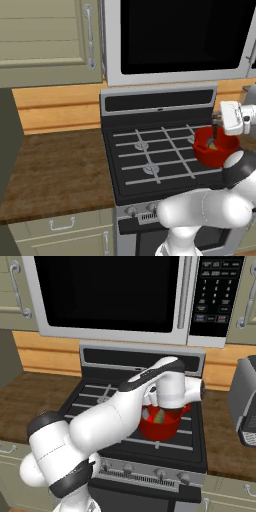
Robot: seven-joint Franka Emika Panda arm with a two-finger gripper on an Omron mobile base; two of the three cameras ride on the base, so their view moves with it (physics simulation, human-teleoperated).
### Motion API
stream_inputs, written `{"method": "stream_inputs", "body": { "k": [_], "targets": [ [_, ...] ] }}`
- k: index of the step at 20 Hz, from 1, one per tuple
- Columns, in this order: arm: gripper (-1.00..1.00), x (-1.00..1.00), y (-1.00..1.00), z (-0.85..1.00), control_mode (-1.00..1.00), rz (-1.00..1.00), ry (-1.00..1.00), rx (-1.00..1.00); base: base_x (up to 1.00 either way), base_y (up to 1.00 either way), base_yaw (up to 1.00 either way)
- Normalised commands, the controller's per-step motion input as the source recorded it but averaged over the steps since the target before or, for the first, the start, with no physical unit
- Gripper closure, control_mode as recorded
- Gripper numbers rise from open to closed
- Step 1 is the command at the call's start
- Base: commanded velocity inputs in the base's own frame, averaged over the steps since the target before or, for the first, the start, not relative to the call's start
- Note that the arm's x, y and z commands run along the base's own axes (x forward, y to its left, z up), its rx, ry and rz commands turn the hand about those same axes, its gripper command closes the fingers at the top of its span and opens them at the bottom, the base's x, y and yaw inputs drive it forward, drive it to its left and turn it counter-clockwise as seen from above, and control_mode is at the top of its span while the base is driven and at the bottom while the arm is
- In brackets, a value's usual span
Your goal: Put the cucumber and tomato in the pot. Retrieve the spatula and lightly stir the vegetables in the pot.
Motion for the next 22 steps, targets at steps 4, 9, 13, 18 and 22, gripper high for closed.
{"method": "stream_inputs", "body": {
  "k": [4,9,13,18,22],
  "targets": [
    [1.0,0.3,0.0,-0.3,-1.0,0.08,0.01,-0.06,0.0,0.0,0.0],
    [1.0,0.13,-0.24,-0.07,-1.0,0.06,0.0,-0.01,0.0,0.0,0.0],
    [1.0,-0.01,-0.42,-0.11,-1.0,0.01,0.06,-0.04,0.0,0.0,0.0],
    [1.0,-0.02,-0.24,-0.05,-1.0,0.02,0.08,-0.08,0.0,0.0,0.0],
    [1.0,0.0,0.11,0.0,-1.0,0.06,0.01,-0.04,0.0,0.0,0.0]
  ]
}}
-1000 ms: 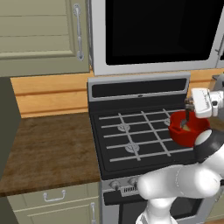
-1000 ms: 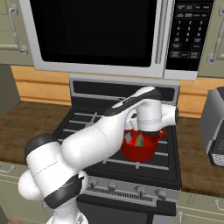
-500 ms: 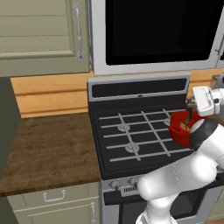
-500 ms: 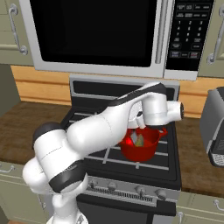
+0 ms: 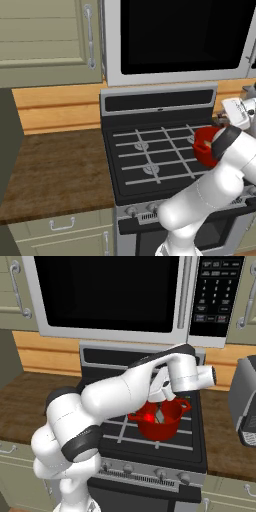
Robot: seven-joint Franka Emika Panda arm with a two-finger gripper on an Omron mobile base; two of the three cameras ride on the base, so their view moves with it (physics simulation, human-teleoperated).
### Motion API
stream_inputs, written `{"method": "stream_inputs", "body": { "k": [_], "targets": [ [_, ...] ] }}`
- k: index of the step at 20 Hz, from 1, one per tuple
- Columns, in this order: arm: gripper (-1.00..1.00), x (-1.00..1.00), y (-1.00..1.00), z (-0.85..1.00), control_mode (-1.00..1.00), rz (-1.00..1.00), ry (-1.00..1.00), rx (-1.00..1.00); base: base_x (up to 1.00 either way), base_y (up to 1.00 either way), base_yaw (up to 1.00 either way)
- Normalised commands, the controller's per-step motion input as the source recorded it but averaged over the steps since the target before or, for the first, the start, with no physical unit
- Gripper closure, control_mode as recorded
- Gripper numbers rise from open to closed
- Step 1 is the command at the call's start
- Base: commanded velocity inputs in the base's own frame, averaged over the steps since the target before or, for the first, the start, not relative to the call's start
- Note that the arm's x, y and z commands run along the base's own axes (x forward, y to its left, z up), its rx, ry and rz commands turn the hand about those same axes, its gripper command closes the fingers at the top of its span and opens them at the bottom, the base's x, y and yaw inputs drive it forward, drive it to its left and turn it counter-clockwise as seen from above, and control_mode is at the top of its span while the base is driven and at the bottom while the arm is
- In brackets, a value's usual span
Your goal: Put the cucumber and tomato in the pot. Retrieve the spatula and lightly stir the vegetables in the pot.
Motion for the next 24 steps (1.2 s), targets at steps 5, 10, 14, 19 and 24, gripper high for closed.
{"method": "stream_inputs", "body": {
  "k": [5,10,14,19,24],
  "targets": [
    [1.0,0.0,0.38,-0.08,-1.0,0.08,0.0,0.0,0.0,0.0,0.0],
    [1.0,0.02,0.4,-0.09,-1.0,0.07,0.0,0.03,0.0,0.0,0.0],
    [1.0,0.1,-0.02,-0.09,-1.0,0.1,-0.03,0.01,0.0,0.0,0.0],
    [1.0,0.07,-0.14,-0.62,-1.0,0.15,-0.08,-0.05,0.0,0.0,0.0],
    [1.0,0.0,-0.3,-0.34,-1.0,0.11,-0.04,-0.03,0.0,0.0,0.0]
  ]
}}
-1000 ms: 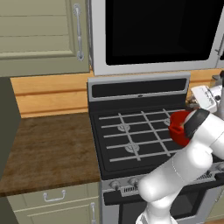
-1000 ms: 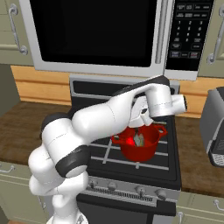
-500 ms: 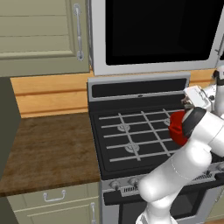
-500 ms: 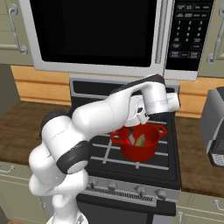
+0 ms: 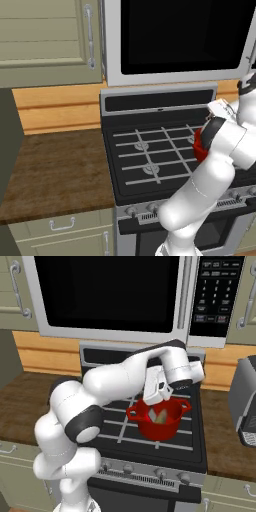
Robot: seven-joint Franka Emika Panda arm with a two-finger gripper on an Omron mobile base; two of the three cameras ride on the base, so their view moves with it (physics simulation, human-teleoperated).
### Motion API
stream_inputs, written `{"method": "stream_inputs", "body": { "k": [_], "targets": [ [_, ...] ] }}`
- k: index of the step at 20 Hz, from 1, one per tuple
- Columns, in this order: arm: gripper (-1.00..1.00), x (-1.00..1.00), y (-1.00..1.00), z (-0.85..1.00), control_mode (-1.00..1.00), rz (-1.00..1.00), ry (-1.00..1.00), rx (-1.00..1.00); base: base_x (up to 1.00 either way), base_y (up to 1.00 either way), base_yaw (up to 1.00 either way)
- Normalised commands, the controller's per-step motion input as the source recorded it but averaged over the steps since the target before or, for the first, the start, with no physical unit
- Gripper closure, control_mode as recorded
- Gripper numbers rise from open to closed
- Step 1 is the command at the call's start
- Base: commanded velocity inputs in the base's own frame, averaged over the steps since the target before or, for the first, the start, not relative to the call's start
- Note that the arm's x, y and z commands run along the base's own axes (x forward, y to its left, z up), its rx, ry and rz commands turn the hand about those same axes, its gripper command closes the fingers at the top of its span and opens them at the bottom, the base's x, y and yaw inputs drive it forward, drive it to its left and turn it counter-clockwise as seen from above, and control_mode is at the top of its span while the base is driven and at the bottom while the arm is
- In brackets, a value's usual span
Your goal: Put the cucumber and tomato in the pot. Retrieve the spatula and lightly stir the vegetables in the pot.
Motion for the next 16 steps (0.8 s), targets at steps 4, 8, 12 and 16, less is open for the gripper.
{"method": "stream_inputs", "body": {
  "k": [4,8,12,16],
  "targets": [
    [1.0,-0.1,-0.67,0.0,-1.0,0.07,-0.02,0.0,0.0,0.0,0.0],
    [1.0,-0.01,-0.48,0.0,-1.0,0.08,-0.05,0.0,0.0,0.0,0.0],
    [1.0,-0.02,0.0,0.31,-1.0,0.1,-0.18,0.0,0.0,0.0,0.0],
    [1.0,-0.19,0.11,0.49,-1.0,0.09,-0.23,0.03,0.0,0.0,0.0]
  ]
}}
